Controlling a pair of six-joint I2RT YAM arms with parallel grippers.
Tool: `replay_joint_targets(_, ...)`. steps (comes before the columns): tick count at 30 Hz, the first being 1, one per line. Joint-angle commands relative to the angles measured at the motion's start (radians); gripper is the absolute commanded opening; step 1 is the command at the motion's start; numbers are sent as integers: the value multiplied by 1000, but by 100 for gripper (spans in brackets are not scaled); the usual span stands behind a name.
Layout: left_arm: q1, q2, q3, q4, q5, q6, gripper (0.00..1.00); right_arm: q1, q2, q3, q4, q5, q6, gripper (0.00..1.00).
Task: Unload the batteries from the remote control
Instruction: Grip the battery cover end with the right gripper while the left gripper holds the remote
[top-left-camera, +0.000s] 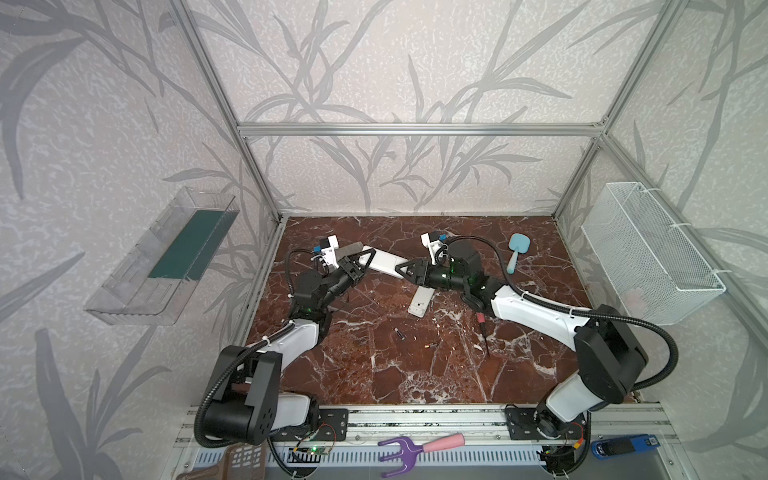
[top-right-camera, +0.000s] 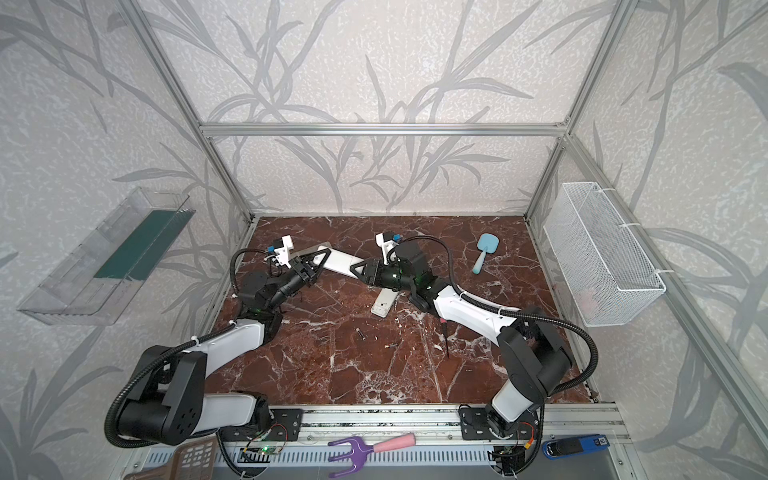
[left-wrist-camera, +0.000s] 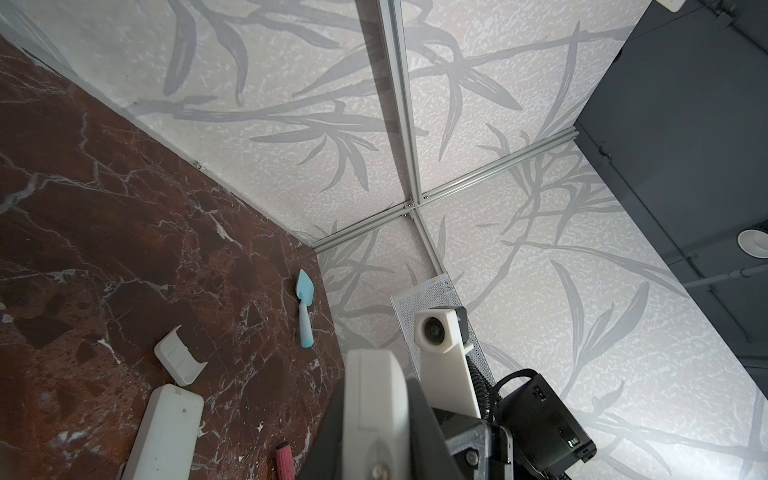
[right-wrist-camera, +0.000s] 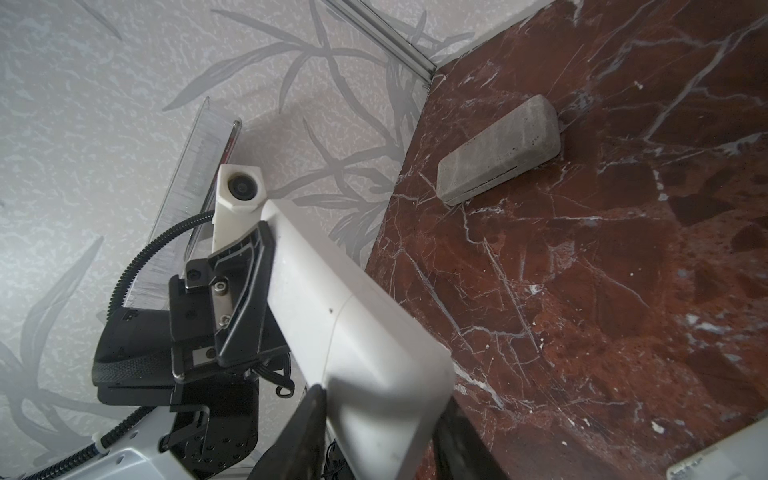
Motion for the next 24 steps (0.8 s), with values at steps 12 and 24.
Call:
replay_joint_targets(12, -16, -276, 58, -474, -20, 315, 0, -4, 23, 27, 38, -24, 37, 39)
replay_joint_targets(24, -19, -221, -8, -235, -88, 146, 0, 12, 39, -9, 117, -53, 111, 46)
